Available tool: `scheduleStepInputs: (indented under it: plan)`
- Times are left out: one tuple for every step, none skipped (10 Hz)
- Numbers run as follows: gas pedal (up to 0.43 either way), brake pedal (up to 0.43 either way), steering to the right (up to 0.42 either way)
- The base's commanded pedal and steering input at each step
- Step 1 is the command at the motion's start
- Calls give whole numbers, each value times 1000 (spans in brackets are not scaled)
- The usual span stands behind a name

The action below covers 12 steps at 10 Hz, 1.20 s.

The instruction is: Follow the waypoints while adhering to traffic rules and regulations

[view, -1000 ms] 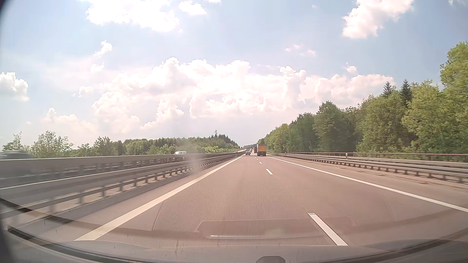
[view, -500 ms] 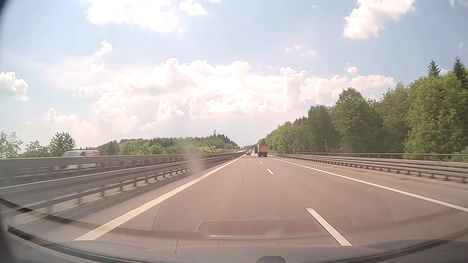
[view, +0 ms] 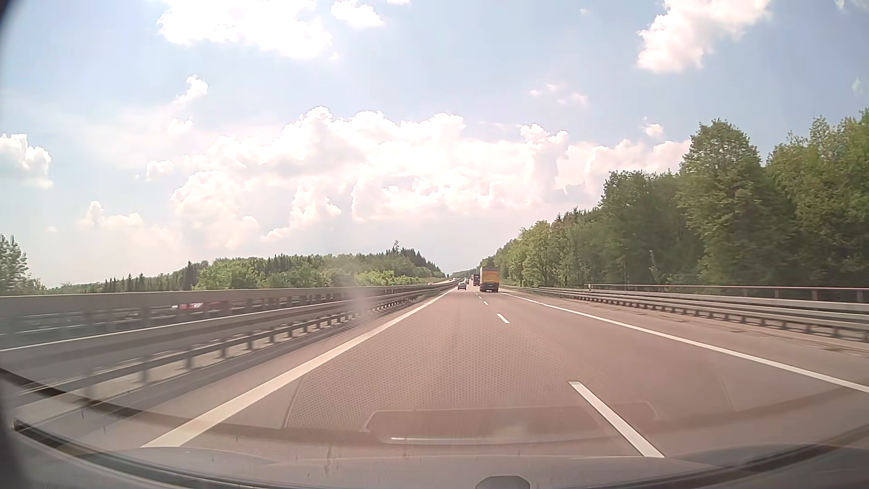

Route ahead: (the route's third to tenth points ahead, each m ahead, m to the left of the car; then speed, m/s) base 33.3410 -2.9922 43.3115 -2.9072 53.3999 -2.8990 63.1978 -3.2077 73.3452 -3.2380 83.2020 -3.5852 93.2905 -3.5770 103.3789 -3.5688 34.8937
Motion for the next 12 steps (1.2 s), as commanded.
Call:
scheduleStepInputs:
  plan:
    - [311,0,-1]
    - [319,0,-1]
    - [319,0,0]
    - [319,0,0]
    - [319,0,0]
    - [319,0,0]
    - [319,0,-1]
    - [319,0,-1]
    - [319,0,-1]
    - [319,0,0]
    - [319,0,0]
    - [319,0,-1]
